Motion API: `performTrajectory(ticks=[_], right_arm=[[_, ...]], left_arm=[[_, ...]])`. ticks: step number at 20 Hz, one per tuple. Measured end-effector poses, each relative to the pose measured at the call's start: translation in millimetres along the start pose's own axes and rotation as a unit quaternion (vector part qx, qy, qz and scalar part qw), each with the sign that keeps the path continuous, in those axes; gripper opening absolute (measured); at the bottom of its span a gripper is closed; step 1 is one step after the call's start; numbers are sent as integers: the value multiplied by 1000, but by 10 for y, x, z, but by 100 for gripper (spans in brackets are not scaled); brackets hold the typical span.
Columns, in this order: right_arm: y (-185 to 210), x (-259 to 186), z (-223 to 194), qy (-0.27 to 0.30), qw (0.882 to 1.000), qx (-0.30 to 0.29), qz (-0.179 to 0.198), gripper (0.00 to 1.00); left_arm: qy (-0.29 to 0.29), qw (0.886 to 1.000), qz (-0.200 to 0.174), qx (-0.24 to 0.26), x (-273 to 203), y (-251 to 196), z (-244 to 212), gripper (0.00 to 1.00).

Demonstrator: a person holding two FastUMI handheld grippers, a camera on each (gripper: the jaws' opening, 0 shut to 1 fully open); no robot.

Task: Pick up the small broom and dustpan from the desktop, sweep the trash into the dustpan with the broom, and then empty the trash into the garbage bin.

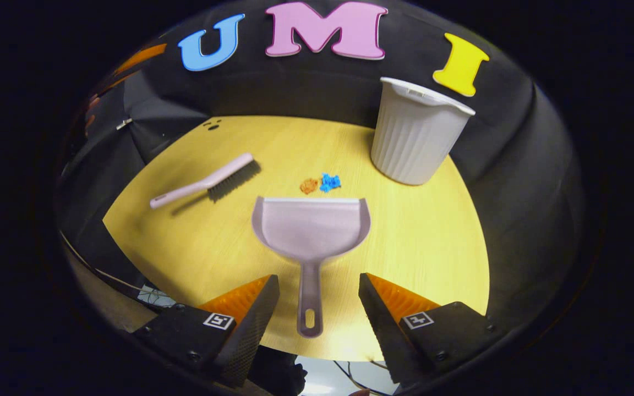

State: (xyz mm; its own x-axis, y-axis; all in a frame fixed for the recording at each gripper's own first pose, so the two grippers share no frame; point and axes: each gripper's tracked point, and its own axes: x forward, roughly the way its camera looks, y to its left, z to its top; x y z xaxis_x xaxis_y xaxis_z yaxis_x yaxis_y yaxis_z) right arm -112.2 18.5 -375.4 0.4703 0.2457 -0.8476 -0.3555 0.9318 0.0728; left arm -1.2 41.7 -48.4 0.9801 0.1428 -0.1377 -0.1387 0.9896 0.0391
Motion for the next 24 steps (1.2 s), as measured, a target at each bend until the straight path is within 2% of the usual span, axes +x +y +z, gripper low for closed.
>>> performTrajectory(ticks=[4,9,13,14,17,20,23,24], right_arm=[[70,438,-230,58,998,11,10,95],[74,853,-367,114,993,25,3,78],[73,1037,-387,141,989,32,5,76],[75,1057,-406,149,988,34,6,78],[7,1114,-349,151,988,32,-1,51],[7,1105,-340,154,988,12,1,49],[27,1102,-313,144,990,-3,1,39],[26,1135,-322,142,990,-3,2,39]], left_arm=[[7,1000,16,3,-112,66,-39,95],[16,999,25,15,-266,99,-91,95],[25,999,29,12,-305,126,-131,96],[27,999,31,12,-308,128,-134,96],[31,999,31,10,-286,122,-176,96],[37,999,28,3,-243,82,-238,96],[46,999,24,-3,-183,39,-336,96],[48,999,22,-2,-169,29,-364,96]])
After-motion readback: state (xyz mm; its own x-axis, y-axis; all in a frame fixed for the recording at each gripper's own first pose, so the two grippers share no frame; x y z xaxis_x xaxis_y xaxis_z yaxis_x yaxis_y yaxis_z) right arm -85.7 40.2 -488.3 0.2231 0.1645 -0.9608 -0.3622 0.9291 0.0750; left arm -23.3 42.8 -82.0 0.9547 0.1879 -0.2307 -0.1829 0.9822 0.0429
